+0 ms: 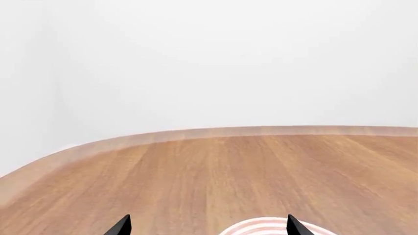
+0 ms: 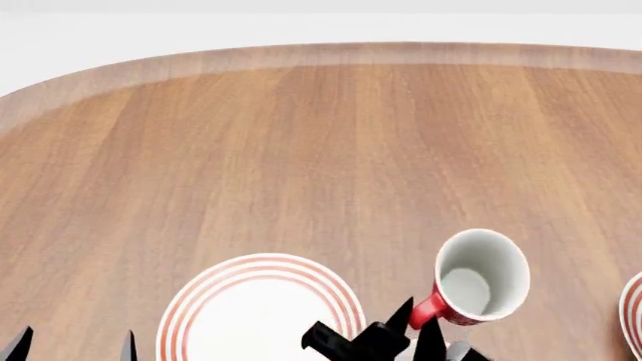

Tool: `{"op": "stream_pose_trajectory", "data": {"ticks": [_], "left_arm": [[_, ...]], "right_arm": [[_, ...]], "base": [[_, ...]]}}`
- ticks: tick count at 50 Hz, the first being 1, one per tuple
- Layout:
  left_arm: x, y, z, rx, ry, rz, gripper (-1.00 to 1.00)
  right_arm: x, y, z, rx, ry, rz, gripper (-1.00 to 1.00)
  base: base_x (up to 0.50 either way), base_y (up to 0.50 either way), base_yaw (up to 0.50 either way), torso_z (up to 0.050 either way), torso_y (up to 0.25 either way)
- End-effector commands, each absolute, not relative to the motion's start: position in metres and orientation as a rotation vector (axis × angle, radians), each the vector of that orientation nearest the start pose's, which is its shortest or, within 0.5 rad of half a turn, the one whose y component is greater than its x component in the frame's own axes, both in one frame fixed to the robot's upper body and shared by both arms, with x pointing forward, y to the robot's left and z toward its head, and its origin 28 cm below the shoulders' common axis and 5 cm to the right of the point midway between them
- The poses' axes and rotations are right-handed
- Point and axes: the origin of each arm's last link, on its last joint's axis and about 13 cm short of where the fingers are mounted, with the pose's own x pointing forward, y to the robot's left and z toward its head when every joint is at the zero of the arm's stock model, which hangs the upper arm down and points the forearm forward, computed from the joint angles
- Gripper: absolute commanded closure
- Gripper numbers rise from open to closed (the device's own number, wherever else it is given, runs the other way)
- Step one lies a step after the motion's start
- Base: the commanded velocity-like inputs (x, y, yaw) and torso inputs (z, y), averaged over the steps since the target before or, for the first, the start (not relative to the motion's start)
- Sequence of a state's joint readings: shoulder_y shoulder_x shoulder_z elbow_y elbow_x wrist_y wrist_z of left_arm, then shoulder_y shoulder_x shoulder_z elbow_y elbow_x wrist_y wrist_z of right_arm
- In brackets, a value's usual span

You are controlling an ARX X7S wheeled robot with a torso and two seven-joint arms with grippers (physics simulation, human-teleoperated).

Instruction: Put the red mug on the left plate.

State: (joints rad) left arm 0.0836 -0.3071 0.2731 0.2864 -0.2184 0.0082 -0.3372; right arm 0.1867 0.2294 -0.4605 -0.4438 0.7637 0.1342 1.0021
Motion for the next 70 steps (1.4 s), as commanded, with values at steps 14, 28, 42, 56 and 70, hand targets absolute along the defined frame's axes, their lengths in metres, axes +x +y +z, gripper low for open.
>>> {"op": "stream_pose_trajectory", "data": {"ticks": [14,28,42,56,70], "left_arm": [[0.184,0.21,0.05,0.008,-0.135,0.004,-1.0],[0.184,0.21,0.051,0.007,-0.137,0.008,-1.0],[0.184,0.21,0.052,0.007,-0.138,0.008,-1.0],[0.184,0.21,0.051,0.011,-0.139,0.009,-1.0],[0.184,0.21,0.051,0.011,-0.14,0.012,-1.0]], "right_arm": [[0.171,0.002,0.125,0.445,-0.004,-0.007,1.0],[0.175,0.012,0.118,0.412,0.04,0.049,1.0],[0.18,0.014,0.107,0.344,0.027,0.206,1.0],[0.195,0.011,0.088,0.294,0.081,0.268,1.0],[0.204,-0.001,0.085,0.314,0.206,0.288,1.0]], "base": [[0.0,0.0,0.0,0.0,0.0],[0.0,0.0,0.0,0.0,0.0],[0.0,0.0,0.0,0.0,0.001],[0.0,0.0,0.0,0.0,0.0],[0.0,0.0,0.0,0.0,0.0]]}}
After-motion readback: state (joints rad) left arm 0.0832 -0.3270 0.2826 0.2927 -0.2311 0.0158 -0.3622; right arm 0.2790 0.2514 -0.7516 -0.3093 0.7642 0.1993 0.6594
